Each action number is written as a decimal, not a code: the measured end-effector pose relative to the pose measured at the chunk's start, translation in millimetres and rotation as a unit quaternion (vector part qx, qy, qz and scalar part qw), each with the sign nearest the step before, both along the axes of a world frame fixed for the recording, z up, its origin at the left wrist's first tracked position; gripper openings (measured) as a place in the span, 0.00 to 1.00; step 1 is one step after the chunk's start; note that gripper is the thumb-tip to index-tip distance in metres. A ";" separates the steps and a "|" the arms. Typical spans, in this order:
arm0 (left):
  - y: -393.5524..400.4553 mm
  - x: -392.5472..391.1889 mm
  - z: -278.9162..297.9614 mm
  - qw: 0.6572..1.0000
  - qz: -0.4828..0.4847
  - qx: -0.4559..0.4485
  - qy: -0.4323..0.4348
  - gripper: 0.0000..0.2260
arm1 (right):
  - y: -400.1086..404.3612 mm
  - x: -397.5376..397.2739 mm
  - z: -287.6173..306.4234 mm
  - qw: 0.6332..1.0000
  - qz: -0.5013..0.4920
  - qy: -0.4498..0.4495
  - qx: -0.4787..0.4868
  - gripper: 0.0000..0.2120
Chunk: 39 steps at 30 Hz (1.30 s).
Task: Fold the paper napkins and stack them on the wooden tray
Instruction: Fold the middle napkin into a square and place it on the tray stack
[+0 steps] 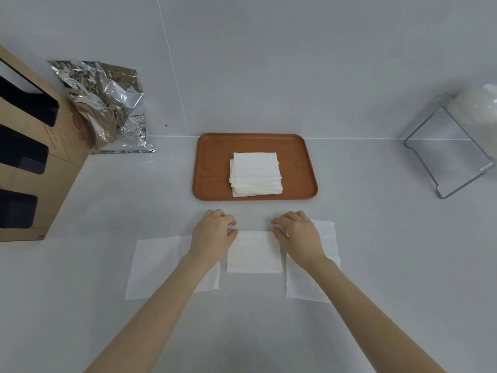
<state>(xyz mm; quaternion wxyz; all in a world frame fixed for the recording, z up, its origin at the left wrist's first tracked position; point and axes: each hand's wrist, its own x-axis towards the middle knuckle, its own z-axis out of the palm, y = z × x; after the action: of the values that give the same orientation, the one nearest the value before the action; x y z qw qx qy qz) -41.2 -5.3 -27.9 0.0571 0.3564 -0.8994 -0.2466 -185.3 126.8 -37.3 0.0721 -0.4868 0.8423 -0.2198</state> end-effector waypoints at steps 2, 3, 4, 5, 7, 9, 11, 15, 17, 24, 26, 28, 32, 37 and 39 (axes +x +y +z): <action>-0.8 -0.2 -3.8 1.000 -0.003 -0.011 -0.022 0.11 | -1.6 2.8 -2.4 0.998 0.030 0.044 0.030 0.06; -0.7 0.2 -5.3 1.000 -0.003 -0.013 -0.026 0.10 | -1.6 4.0 -3.9 0.997 0.037 0.064 0.037 0.05; -0.2 0.8 -6.6 1.000 -0.004 -0.013 -0.028 0.10 | -0.9 5.0 -5.5 0.995 0.037 0.078 0.040 0.05; 0.3 0.9 -7.4 1.000 -0.005 -0.014 -0.027 0.08 | -0.4 6.0 -6.8 0.995 0.036 0.085 0.042 0.06; 1.1 0.4 -7.8 0.999 -0.011 -0.017 -0.024 0.06 | -1.1 6.8 -8.1 0.995 0.036 0.084 0.048 0.05; 0.1 -1.0 -6.8 0.999 -0.018 -0.013 -0.024 0.05 | -4.2 5.3 -3.9 0.996 0.040 0.059 0.052 0.02; -2.3 -2.1 -3.4 1.000 -0.018 0.002 -0.023 0.05 | -6.2 2.0 1.4 0.998 0.036 0.016 0.046 0.04; -9.3 0.0 10.8 0.989 -0.001 0.146 0.013 0.01 | -5.0 -6.6 22.5 0.986 0.006 -0.162 0.036 0.03; -15.4 1.9 23.0 0.972 0.001 0.235 0.018 0.02 | -3.6 -14.2 34.5 0.965 0.015 -0.256 0.059 0.06; -57.6 -20.7 69.3 0.926 -0.004 0.366 0.095 0.06 | -26.6 -53.3 80.4 0.912 0.004 -0.411 -0.012 0.08; -71.6 -34.6 77.5 0.907 0.017 0.396 0.142 0.07 | -42.2 -66.0 91.4 0.895 -0.014 -0.443 -0.057 0.06; -85.6 -48.5 82.7 0.892 0.032 0.417 0.171 0.07 | -58.8 -78.7 96.8 0.876 -0.030 -0.472 -0.093 0.04; -111.6 -78.1 78.3 0.893 0.060 0.408 0.180 0.06 | -93.0 -103.6 85.6 0.870 -0.063 -0.475 -0.116 0.04; -135.1 -106.3 45.7 0.923 0.095 0.344 0.146 0.06 | -126.8 -120.8 43.5 0.899 -0.112 -0.409 -0.105 0.10; -140.3 -112.1 30.3 0.936 0.108 0.304 0.138 0.06 | -134.5 -122.4 27.4 0.918 -0.135 -0.358 -0.104 0.10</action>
<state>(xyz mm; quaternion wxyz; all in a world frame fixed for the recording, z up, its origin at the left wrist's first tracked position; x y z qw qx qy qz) -153.3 -145.7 2.5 0.0958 0.4138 -0.7208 -0.5478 -307.7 -7.7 -9.9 0.2879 -0.2620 0.7902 -0.4735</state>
